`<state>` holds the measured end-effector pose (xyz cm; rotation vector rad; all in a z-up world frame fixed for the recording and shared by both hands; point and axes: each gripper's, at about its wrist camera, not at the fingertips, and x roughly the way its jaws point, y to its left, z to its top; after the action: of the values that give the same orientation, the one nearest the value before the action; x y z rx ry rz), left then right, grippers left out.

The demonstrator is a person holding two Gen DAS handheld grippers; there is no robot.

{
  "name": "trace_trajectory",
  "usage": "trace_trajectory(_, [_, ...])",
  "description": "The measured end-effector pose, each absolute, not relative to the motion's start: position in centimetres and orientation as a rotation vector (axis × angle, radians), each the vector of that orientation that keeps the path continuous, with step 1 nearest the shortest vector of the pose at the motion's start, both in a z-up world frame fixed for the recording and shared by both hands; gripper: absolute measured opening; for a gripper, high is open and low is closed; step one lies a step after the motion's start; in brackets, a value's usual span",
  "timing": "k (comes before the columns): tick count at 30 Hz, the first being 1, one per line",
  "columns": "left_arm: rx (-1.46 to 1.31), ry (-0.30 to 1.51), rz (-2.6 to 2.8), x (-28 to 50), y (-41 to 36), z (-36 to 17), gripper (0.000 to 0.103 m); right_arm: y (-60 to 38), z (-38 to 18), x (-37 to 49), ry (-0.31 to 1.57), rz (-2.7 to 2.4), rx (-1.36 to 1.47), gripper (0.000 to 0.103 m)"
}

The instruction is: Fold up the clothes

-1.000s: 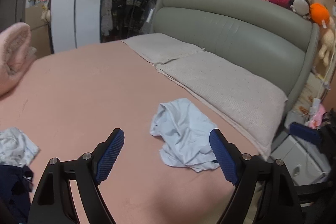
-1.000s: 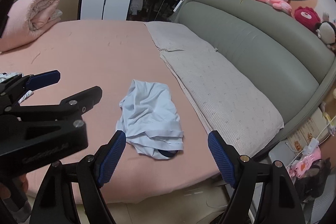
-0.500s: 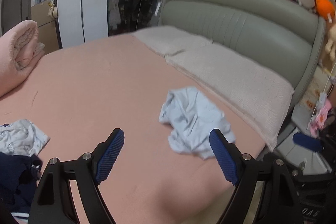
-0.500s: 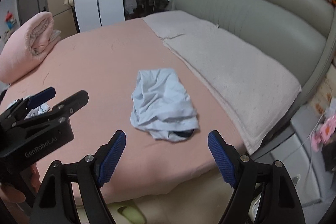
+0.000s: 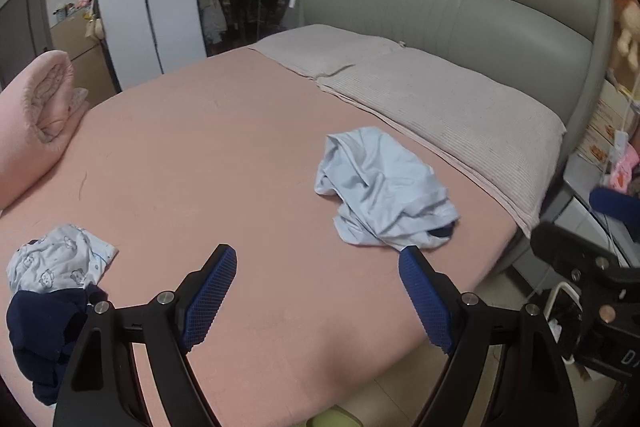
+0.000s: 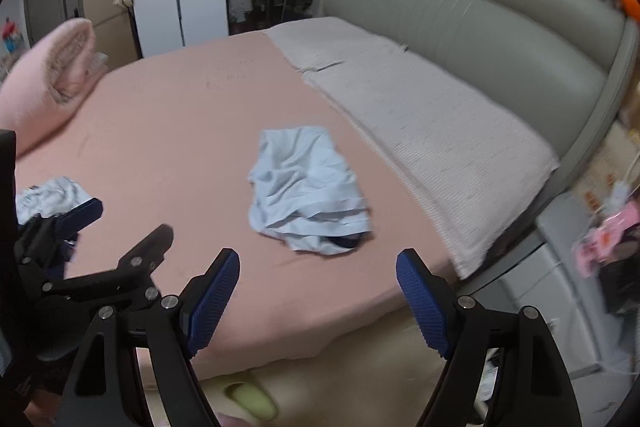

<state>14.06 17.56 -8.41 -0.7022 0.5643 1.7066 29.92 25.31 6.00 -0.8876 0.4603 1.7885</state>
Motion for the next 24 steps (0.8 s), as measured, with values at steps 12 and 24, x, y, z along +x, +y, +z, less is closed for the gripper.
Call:
trace_trajectory(12, [-0.74,0.568,1.678,14.4,16.0,-7.0,0.083,23.0,9.4,29.9,0.384,1.794,-0.94,0.081])
trace_trajectory(24, [-0.719,0.547,1.726,13.6,14.3,-5.5,0.083,21.2,10.8,28.1,0.28,1.83,-0.931,0.081])
